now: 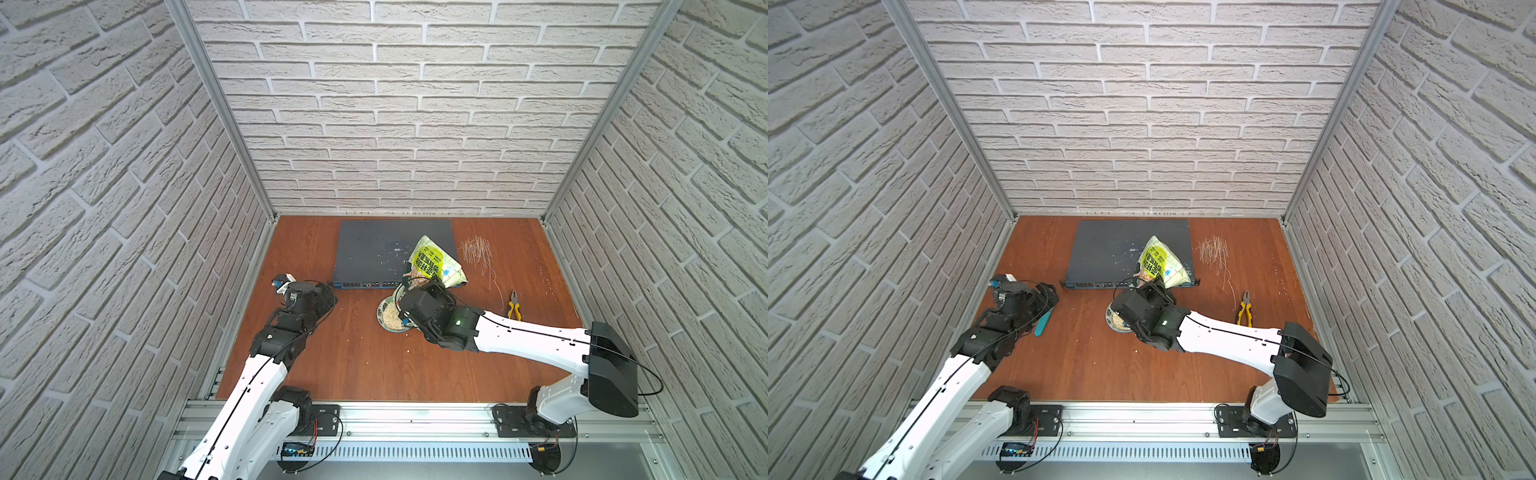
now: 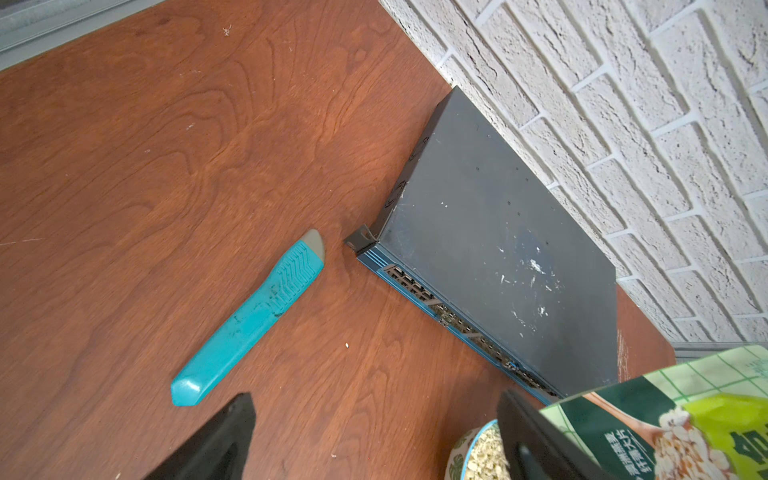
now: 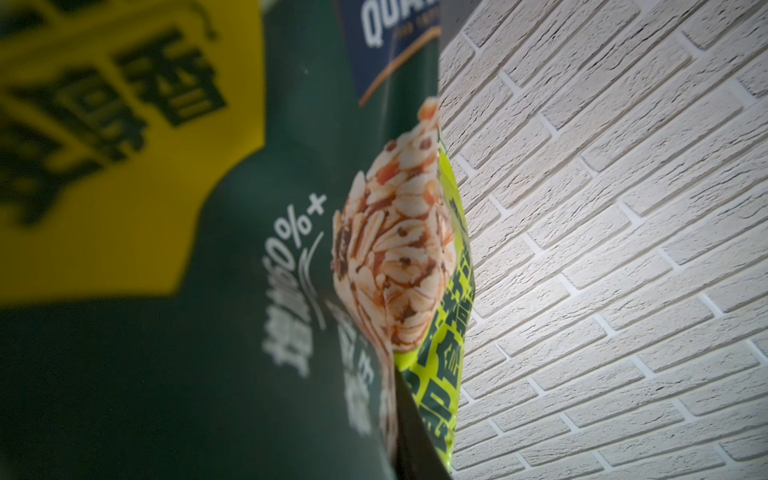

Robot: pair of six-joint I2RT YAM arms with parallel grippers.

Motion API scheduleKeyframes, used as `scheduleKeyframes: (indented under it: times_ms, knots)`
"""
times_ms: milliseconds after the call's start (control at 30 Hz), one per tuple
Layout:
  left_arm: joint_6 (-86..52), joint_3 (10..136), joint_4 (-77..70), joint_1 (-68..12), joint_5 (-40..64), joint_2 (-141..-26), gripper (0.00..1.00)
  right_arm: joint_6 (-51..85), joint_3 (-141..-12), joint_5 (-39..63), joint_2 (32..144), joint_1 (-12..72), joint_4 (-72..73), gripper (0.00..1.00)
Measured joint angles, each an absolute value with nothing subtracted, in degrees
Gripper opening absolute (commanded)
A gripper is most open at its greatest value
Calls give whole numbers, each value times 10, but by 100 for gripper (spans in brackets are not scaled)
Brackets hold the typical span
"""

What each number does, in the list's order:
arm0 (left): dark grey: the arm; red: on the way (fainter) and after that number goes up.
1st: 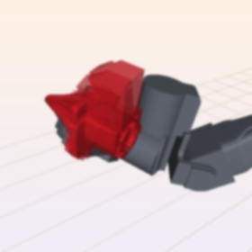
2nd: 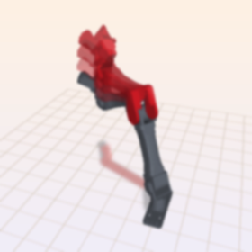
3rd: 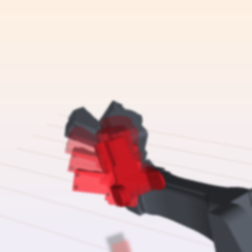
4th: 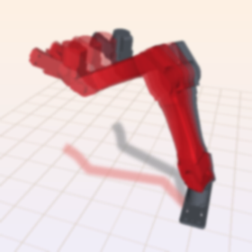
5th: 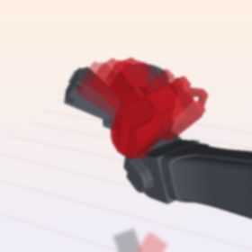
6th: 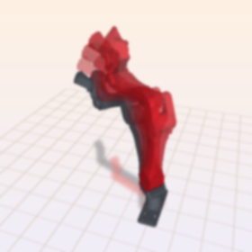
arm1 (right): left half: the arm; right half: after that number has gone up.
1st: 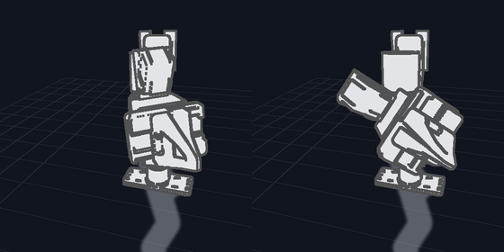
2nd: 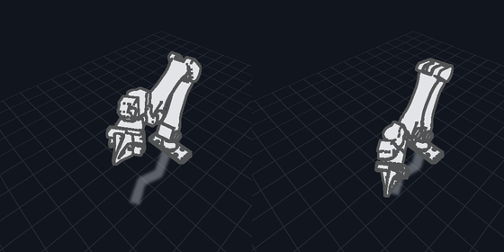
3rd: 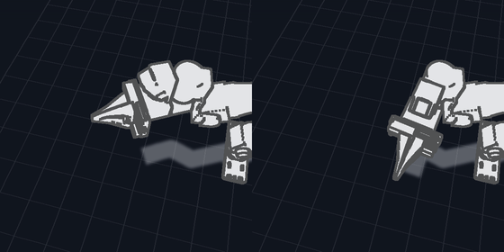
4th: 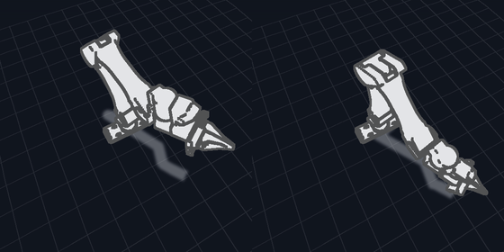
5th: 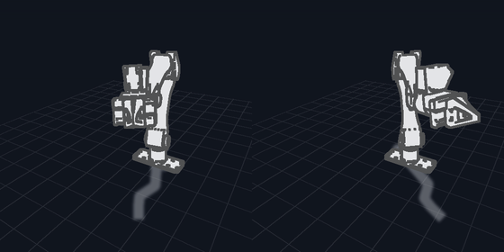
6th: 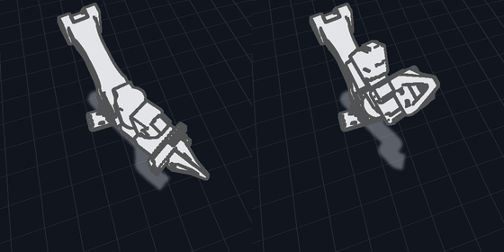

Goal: Pour the oats into the breakfast bowl
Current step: Pour the oats into the bowl.

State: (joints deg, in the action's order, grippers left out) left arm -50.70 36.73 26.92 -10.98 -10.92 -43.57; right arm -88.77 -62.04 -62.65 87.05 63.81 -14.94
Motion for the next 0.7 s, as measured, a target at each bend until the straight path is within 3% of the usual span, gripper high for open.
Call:
scheduleKeyframes:
  times_ms: [700]
  knots:
    - [-507,367,270,-108,-109,-436,93,-685,-638,-588,869,629,-278,4]
